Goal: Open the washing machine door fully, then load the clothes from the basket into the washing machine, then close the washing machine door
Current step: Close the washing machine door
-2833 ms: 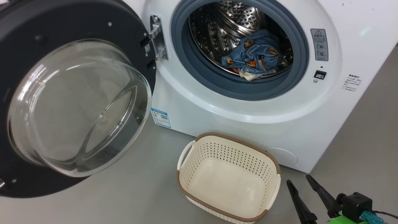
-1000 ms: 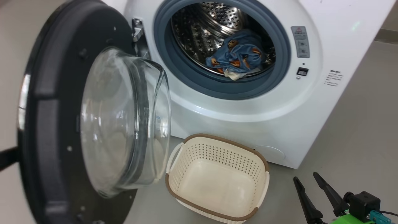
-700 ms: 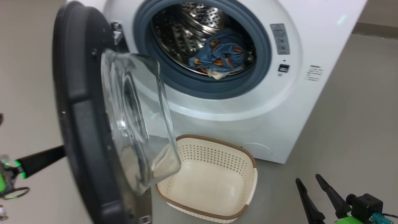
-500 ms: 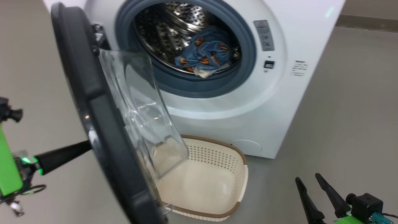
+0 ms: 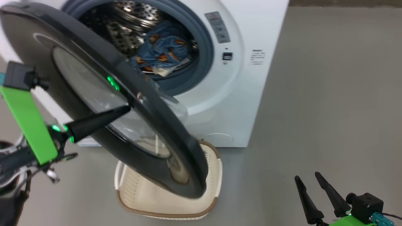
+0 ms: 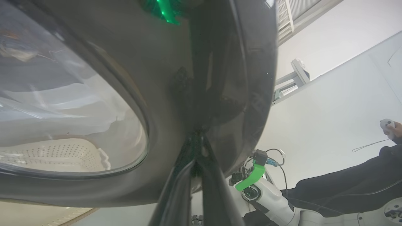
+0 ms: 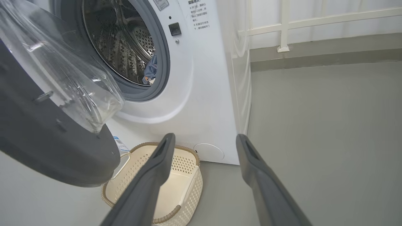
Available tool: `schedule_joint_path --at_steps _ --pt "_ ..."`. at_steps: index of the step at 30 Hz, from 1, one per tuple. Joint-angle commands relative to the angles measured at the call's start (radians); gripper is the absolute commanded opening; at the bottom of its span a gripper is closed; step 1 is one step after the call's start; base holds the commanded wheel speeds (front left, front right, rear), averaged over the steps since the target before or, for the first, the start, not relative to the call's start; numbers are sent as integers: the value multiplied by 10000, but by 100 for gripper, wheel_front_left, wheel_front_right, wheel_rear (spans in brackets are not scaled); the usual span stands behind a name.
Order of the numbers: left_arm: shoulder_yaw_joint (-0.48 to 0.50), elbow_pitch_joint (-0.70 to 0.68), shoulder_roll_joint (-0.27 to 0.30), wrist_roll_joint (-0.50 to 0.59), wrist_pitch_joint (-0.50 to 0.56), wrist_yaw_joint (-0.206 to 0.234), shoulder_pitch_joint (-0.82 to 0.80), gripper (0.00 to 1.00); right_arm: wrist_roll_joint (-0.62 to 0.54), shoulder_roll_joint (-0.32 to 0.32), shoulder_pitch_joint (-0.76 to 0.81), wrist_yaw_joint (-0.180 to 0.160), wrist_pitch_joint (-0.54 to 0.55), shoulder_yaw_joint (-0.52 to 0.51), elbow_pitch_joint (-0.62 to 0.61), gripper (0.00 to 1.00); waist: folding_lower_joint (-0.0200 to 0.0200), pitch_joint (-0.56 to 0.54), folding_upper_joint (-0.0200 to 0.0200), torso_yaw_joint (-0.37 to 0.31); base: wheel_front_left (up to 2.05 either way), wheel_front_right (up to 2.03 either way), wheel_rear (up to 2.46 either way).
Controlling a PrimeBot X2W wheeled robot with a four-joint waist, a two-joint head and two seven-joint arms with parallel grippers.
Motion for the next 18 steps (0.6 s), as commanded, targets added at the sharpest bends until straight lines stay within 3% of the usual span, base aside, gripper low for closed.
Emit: schedule_joint_path --at_steps 1,11,18 --pt "345 -45 280 212 -240 -31 -834 0 -110 -42 -365 27 -49 141 -260 100 0 282 0 -587 0 0 0" --pt "-5 822 66 664 -1257 -31 -1740 0 -122 58 -496 27 -49 123 -249 100 0 393 0 -1149 0 0 0" --pt "-120 815 294 505 -1581 -31 -1639 0 -144 91 -416 27 -49 -39 -238 100 0 311 0 -914 0 0 0"
